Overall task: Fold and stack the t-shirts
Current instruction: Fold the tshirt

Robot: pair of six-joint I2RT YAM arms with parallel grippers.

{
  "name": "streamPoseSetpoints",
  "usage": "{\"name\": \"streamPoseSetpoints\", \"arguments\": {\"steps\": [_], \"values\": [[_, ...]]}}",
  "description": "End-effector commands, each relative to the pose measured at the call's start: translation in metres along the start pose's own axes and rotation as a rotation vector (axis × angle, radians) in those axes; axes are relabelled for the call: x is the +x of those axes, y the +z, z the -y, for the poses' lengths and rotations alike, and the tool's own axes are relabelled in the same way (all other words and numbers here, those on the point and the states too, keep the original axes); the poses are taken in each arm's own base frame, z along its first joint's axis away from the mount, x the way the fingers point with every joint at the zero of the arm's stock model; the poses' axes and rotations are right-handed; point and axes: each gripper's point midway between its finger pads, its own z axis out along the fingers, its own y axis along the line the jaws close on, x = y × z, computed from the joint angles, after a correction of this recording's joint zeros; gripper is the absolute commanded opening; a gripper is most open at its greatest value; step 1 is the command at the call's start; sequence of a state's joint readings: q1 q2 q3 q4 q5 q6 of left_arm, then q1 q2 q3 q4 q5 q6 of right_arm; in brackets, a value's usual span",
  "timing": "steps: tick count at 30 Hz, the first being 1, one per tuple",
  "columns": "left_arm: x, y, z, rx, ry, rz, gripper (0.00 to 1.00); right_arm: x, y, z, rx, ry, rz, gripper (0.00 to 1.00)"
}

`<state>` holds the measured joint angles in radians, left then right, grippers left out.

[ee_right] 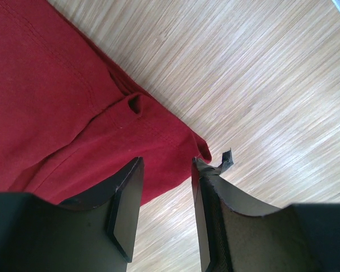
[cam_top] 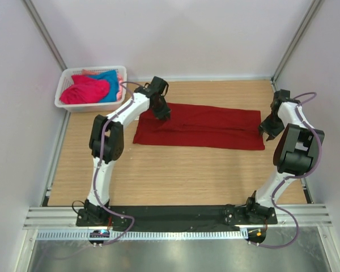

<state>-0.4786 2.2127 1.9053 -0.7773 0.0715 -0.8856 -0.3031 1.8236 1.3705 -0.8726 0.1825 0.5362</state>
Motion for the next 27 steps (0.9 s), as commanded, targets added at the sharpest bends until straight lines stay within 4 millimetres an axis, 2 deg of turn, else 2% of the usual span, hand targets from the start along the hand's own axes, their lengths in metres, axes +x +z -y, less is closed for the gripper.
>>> {"name": "streamPoseSetpoints", "arguments": {"steps": [1, 7, 10, 12, 13, 15, 16, 18, 19, 20, 22, 23, 24, 25, 26, 27], "values": [[-0.009, 0.002, 0.007, -0.004, 0.04, 0.035, 0.17, -0.006, -0.004, -0.007, -0.033, 0.005, 0.012, 0.46], [-0.029, 0.007, 0.031, 0.076, 0.117, 0.097, 0.2, -0.005, -0.002, -0.008, -0.038, 0.005, 0.003, 0.46], [-0.036, 0.012, 0.051, 0.159, 0.174, 0.105, 0.22, -0.006, -0.003, -0.01, -0.043, 0.008, 0.008, 0.46], [-0.04, 0.009, 0.054, 0.165, 0.186, 0.11, 0.22, -0.005, -0.003, -0.009, -0.043, 0.007, 0.006, 0.46], [-0.048, 0.0, 0.055, 0.141, 0.188, 0.149, 0.22, -0.005, -0.004, -0.009, -0.043, 0.004, 0.004, 0.46], [-0.046, -0.012, 0.033, 0.032, 0.168, 0.149, 0.25, -0.004, -0.006, -0.011, -0.05, -0.01, 0.005, 0.45], [-0.047, -0.026, 0.012, -0.071, 0.151, 0.166, 0.32, -0.004, -0.008, -0.013, -0.052, -0.012, 0.009, 0.45], [-0.04, -0.039, 0.001, -0.113, 0.122, 0.16, 0.36, -0.002, -0.008, -0.016, -0.057, -0.022, 0.014, 0.45], [-0.025, -0.033, -0.015, -0.149, 0.106, 0.118, 0.4, -0.001, -0.008, -0.017, -0.058, -0.022, 0.015, 0.45], [-0.018, -0.048, -0.013, -0.116, 0.088, 0.112, 0.4, -0.001, -0.008, -0.017, -0.058, -0.021, 0.017, 0.45], [-0.008, -0.049, -0.012, -0.076, 0.015, 0.101, 0.4, 0.003, -0.008, -0.016, -0.053, -0.026, 0.016, 0.45], [0.013, -0.038, -0.029, -0.101, -0.012, 0.046, 0.4, 0.004, -0.009, -0.015, -0.056, -0.026, 0.016, 0.44], [0.019, -0.045, -0.023, -0.061, -0.041, 0.041, 0.4, 0.004, -0.01, -0.015, -0.055, -0.027, 0.018, 0.44], [0.022, -0.041, -0.022, -0.047, -0.083, 0.05, 0.4, 0.004, -0.011, -0.014, -0.053, -0.027, 0.021, 0.44], [0.037, -0.035, -0.027, -0.052, -0.097, 0.007, 0.4, 0.004, -0.012, -0.013, -0.053, -0.029, 0.025, 0.44], [0.041, -0.033, -0.028, -0.053, -0.112, 0.001, 0.4, 0.003, -0.014, -0.012, -0.053, -0.03, 0.029, 0.44]]}}
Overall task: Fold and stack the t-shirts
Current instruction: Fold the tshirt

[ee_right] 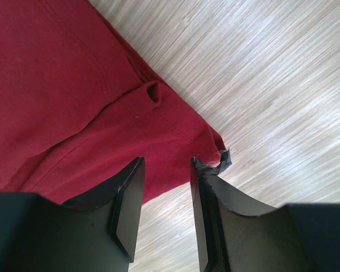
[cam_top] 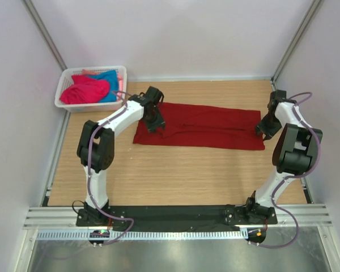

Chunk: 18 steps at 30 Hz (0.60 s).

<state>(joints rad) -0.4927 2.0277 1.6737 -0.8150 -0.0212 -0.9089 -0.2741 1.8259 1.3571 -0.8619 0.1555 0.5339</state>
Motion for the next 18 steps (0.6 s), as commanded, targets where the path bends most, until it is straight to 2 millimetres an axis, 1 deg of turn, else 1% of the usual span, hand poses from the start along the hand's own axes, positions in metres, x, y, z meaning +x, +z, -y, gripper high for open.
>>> {"name": "streamPoseSetpoints", "arguments": {"steps": [1, 2, 3, 6, 7, 11, 13, 15, 18], "values": [[0.013, 0.0, 0.016, 0.073, -0.128, -0.013, 0.41, -0.008, -0.016, 0.0, -0.022, 0.0, 0.052, 0.44], [0.018, 0.002, 0.015, 0.068, -0.139, -0.02, 0.41, -0.008, -0.017, -0.001, -0.024, -0.002, 0.054, 0.44], [0.017, 0.003, 0.016, 0.072, -0.147, -0.014, 0.41, -0.008, -0.017, 0.0, -0.024, -0.002, 0.054, 0.44], [0.011, 0.007, 0.021, 0.083, -0.174, 0.01, 0.42, -0.006, -0.017, 0.001, -0.022, -0.005, 0.055, 0.44], [0.005, 0.011, 0.021, 0.066, -0.179, 0.035, 0.43, -0.007, -0.017, 0.001, -0.026, -0.006, 0.058, 0.44], [0.001, 0.022, 0.024, 0.053, -0.175, 0.035, 0.44, -0.007, -0.017, 0.0, -0.029, -0.007, 0.06, 0.43], [0.0, 0.025, 0.025, 0.05, -0.174, 0.034, 0.42, -0.007, -0.016, 0.0, -0.028, -0.012, 0.059, 0.43], [0.001, 0.03, 0.022, 0.034, -0.172, 0.033, 0.41, -0.009, -0.016, 0.0, -0.027, -0.012, 0.061, 0.43], [0.002, 0.03, 0.018, 0.011, -0.179, 0.034, 0.38, -0.009, -0.014, -0.001, -0.028, -0.016, 0.057, 0.43]]}}
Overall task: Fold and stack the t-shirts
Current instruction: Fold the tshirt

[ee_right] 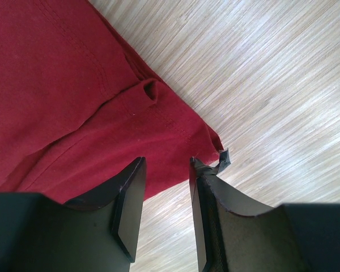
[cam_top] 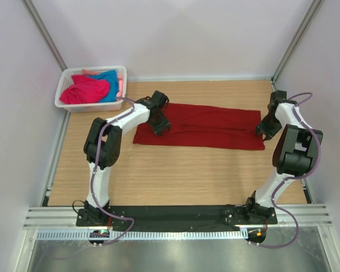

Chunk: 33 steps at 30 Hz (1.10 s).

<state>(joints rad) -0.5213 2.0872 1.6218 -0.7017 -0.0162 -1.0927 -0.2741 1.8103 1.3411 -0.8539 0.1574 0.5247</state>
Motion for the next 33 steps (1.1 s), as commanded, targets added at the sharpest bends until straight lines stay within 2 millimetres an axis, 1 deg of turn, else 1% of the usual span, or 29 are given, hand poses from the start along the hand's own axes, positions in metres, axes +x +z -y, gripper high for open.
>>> {"name": "streamPoseSetpoints", "arguments": {"steps": [1, 3, 5, 8, 12, 17, 23, 30, 31, 33], "values": [[-0.009, -0.006, -0.001, -0.03, -0.025, 0.042, 0.39, -0.01, -0.012, -0.003, -0.024, -0.008, 0.047, 0.43], [-0.014, -0.015, -0.006, -0.048, -0.036, 0.091, 0.4, -0.011, -0.011, -0.004, -0.024, -0.006, 0.049, 0.43], [-0.017, -0.024, -0.008, -0.042, -0.037, 0.125, 0.41, -0.009, -0.008, -0.004, -0.024, -0.009, 0.04, 0.43], [-0.02, -0.026, -0.005, -0.032, -0.051, 0.141, 0.42, -0.009, -0.007, -0.005, -0.026, -0.007, 0.035, 0.42], [-0.016, -0.019, 0.0, -0.008, -0.065, 0.121, 0.41, -0.008, -0.005, -0.007, -0.032, -0.006, 0.024, 0.42], [-0.013, -0.015, 0.0, -0.012, -0.083, 0.111, 0.38, -0.011, -0.007, -0.01, -0.04, -0.005, 0.026, 0.41], [-0.007, -0.014, -0.009, -0.036, -0.108, 0.121, 0.35, -0.009, -0.004, -0.009, -0.037, -0.005, 0.021, 0.39], [-0.003, -0.004, -0.01, -0.036, -0.114, 0.109, 0.34, -0.009, -0.003, -0.01, -0.037, -0.005, 0.021, 0.38], [-0.004, -0.003, -0.009, -0.036, -0.108, 0.109, 0.33, -0.01, -0.004, -0.009, -0.035, -0.005, 0.021, 0.38], [-0.007, -0.004, -0.005, -0.029, -0.098, 0.116, 0.26, -0.011, -0.004, -0.01, -0.034, -0.006, 0.021, 0.38]]}}
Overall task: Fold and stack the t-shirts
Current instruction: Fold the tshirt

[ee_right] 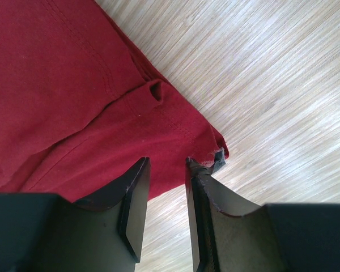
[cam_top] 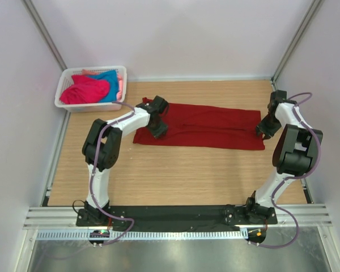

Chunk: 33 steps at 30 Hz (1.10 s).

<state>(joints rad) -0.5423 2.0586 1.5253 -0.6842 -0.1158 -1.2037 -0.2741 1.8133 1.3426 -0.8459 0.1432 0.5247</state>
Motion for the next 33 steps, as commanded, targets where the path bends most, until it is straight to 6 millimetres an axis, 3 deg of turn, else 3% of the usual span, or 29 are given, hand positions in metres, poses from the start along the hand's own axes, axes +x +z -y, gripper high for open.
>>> {"name": "streamPoseSetpoints", "arguments": {"steps": [1, 5, 8, 16, 17, 19, 21, 23, 24, 28, 33], "values": [[-0.015, -0.015, 0.02, 0.062, 0.003, 0.059, 0.23, -0.011, -0.005, -0.006, -0.018, -0.007, 0.025, 0.38], [-0.025, -0.022, 0.029, 0.071, 0.062, 0.091, 0.07, -0.013, -0.006, -0.007, -0.017, -0.007, 0.029, 0.38], [-0.032, -0.026, 0.038, 0.067, 0.125, 0.11, 0.0, -0.013, -0.006, -0.005, -0.011, -0.01, 0.031, 0.37], [-0.043, -0.038, 0.064, 0.068, 0.257, 0.164, 0.0, -0.014, -0.006, -0.006, -0.009, -0.01, 0.031, 0.38], [-0.044, -0.04, 0.048, -0.003, 0.262, 0.17, 0.0, -0.014, -0.005, -0.006, -0.008, -0.009, 0.03, 0.37], [-0.041, -0.046, 0.039, -0.025, 0.235, 0.171, 0.06, -0.013, -0.004, -0.006, -0.006, -0.01, 0.026, 0.38], [-0.034, -0.055, 0.025, -0.005, 0.169, 0.157, 0.18, -0.013, -0.002, -0.006, -0.008, -0.008, 0.023, 0.38], [-0.03, -0.061, 0.029, 0.06, 0.097, 0.157, 0.35, -0.013, -0.002, -0.007, -0.008, -0.007, 0.024, 0.38], [-0.019, -0.06, 0.02, 0.065, 0.076, 0.118, 0.37, -0.014, -0.002, -0.007, -0.01, -0.005, 0.027, 0.38], [-0.003, -0.053, 0.021, 0.084, -0.043, 0.041, 0.41, -0.013, -0.003, -0.006, -0.007, -0.008, 0.028, 0.38], [-0.011, -0.042, 0.027, 0.101, -0.081, 0.066, 0.42, -0.013, -0.008, -0.004, -0.009, -0.011, 0.036, 0.38]]}}
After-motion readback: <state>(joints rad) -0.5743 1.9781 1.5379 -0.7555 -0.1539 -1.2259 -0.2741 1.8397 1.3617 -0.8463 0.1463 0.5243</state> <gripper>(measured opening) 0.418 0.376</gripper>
